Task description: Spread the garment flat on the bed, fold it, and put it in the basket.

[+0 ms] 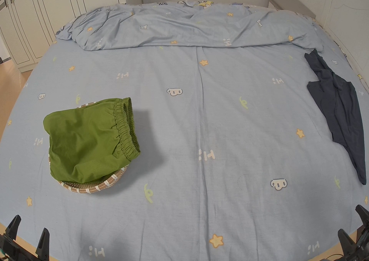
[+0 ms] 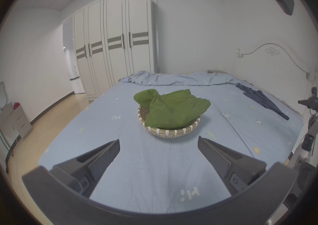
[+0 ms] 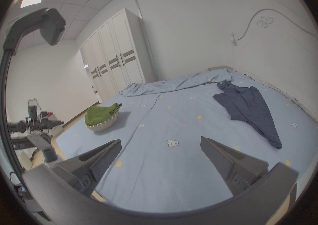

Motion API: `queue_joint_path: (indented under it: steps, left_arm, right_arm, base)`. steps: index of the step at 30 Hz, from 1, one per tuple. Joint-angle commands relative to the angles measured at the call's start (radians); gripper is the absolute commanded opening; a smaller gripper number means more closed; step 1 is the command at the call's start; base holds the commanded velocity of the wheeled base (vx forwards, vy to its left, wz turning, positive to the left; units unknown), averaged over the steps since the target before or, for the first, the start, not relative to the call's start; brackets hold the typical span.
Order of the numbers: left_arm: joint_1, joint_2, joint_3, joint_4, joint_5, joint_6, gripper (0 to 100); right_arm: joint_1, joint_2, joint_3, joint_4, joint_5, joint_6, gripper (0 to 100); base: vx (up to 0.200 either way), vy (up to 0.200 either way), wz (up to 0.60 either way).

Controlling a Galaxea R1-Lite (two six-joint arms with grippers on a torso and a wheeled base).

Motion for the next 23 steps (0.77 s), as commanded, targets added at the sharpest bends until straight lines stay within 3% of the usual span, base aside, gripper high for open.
queue_joint_path:
  steps: [1,2,3,4,8,23]
  left_arm:
    - [-0.001,-0.049,0.024,-0.011,-0.012,0.014,100]
    - [-0.002,-0.049,0.024,-0.010,-0.010,0.011,100]
    - [-0.002,-0.049,0.024,-0.010,-0.010,0.008,100]
    - [-0.002,-0.049,0.024,-0.011,-0.009,-0.004,100]
    - [-0.002,-0.049,0.024,-0.011,-0.010,-0.026,100]
    - [-0.002,-0.049,0.024,-0.011,-0.010,-0.027,100]
  right_arm:
    - [-0.033,-0.029,0.032,-0.059,-0.100,0.033,100]
    - [-0.033,-0.029,0.057,-0.105,-0.258,0.001,100]
    - [-0.033,-0.029,0.071,-0.116,-0.351,-0.033,100]
    - [-0.033,-0.030,0.072,-0.105,-0.388,-0.045,100]
    - [-0.030,-0.032,0.072,-0.077,-0.301,-0.076,100]
    - [-0.031,-0.033,0.074,-0.077,-0.304,-0.071,100]
  base:
    - [0.000,0.000,0.00]
    - [0.000,0.000,0.00]
    - [0.000,0.000,0.00]
    - [0.000,0.000,0.00]
    - [0.000,0.000,0.00]
    - [0.000,0.000,0.00]
